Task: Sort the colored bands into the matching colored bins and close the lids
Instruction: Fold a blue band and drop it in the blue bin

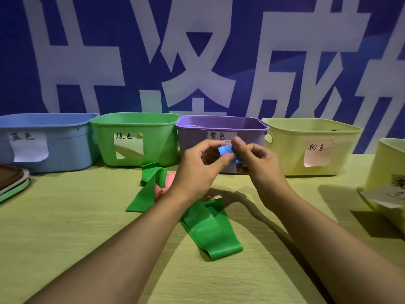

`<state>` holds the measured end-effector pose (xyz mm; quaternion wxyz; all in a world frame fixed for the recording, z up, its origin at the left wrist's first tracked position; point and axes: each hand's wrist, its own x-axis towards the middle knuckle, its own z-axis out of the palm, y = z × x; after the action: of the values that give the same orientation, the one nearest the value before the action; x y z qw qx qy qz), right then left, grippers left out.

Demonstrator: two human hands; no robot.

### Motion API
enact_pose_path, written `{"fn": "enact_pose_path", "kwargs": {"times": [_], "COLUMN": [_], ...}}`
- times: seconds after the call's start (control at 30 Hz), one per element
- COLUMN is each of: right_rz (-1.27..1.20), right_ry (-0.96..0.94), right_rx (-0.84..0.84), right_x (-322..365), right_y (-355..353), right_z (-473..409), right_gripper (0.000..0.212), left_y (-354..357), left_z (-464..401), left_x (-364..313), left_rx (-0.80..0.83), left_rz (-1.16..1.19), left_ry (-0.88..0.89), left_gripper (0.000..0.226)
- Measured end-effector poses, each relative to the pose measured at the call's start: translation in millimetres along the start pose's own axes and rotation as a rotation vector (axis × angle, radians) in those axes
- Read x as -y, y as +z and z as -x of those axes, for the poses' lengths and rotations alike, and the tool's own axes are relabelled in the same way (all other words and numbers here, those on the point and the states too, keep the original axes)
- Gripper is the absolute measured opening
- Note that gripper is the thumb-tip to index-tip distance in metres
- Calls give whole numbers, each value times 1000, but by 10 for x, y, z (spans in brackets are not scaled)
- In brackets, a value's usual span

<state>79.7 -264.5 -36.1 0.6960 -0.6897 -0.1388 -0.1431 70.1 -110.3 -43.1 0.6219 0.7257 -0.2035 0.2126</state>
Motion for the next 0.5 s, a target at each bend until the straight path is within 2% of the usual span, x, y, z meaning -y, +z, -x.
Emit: {"fn": "enact_pose_path", "kwargs": {"times": [0.2, 0.37, 0.5], "right_rz": [-43, -58, -18], "right_ry": [36, -67, -107], "right_rx": [58, 172, 176], "right_x": [-25, -36, -38], "right_y": [13, -25, -15], "right_z": [2, 15, 39], "right_gripper": [47, 35, 30], "left_y": [1, -16, -31], "left_z": [-21, -21, -20], "left_x": [52, 18, 3], "left_rx": [-10, -34, -37], "left_rz": [-64, -65, -52], "left_ry": [-5, -20, -27], "left_gripper": [13, 23, 19]}}
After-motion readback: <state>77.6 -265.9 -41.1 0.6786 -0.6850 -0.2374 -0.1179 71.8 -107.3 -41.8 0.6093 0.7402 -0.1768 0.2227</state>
